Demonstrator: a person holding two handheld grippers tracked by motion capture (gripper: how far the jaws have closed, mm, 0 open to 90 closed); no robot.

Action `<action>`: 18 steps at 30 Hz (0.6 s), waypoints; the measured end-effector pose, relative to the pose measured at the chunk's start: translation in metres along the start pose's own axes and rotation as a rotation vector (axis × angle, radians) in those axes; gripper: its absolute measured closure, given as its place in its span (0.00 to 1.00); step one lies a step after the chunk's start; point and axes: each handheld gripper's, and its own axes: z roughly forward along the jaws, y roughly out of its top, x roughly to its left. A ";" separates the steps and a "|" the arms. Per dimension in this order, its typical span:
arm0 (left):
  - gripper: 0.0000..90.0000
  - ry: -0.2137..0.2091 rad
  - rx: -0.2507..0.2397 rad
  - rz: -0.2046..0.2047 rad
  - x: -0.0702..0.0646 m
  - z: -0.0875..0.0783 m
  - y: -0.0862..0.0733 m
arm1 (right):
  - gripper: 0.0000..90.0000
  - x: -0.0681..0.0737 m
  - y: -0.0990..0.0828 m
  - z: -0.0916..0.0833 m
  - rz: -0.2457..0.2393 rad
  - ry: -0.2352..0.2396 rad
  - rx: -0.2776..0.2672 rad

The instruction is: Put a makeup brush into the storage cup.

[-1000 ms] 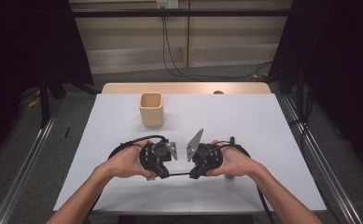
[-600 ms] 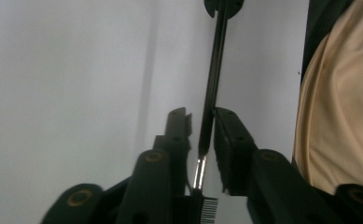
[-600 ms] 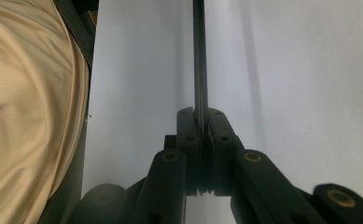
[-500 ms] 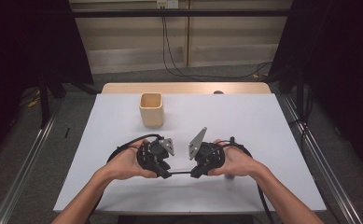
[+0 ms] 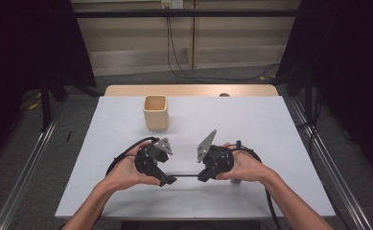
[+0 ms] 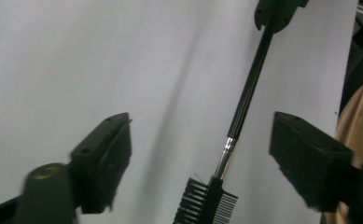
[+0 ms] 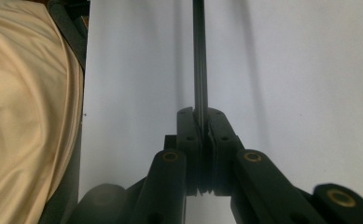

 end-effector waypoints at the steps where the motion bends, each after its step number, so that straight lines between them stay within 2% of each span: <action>1: 0.17 0.004 -0.010 -0.013 0.000 -0.001 -0.001 | 0.96 0.000 -0.001 0.000 0.008 0.001 0.002; 5: 0.10 0.027 -0.033 -0.040 0.001 -0.004 -0.007 | 0.96 -0.001 -0.003 -0.002 0.016 -0.008 -0.012; 8: 0.05 0.021 -0.056 -0.045 0.002 -0.007 -0.012 | 0.96 -0.002 -0.006 -0.003 0.025 -0.012 -0.024; 11: 0.05 0.034 -0.072 -0.052 0.002 -0.009 -0.017 | 0.96 -0.001 -0.010 -0.005 0.040 -0.022 -0.030; 18: 0.05 0.073 -0.127 -0.103 0.002 -0.013 -0.028 | 0.96 -0.002 -0.018 -0.009 0.071 -0.046 -0.056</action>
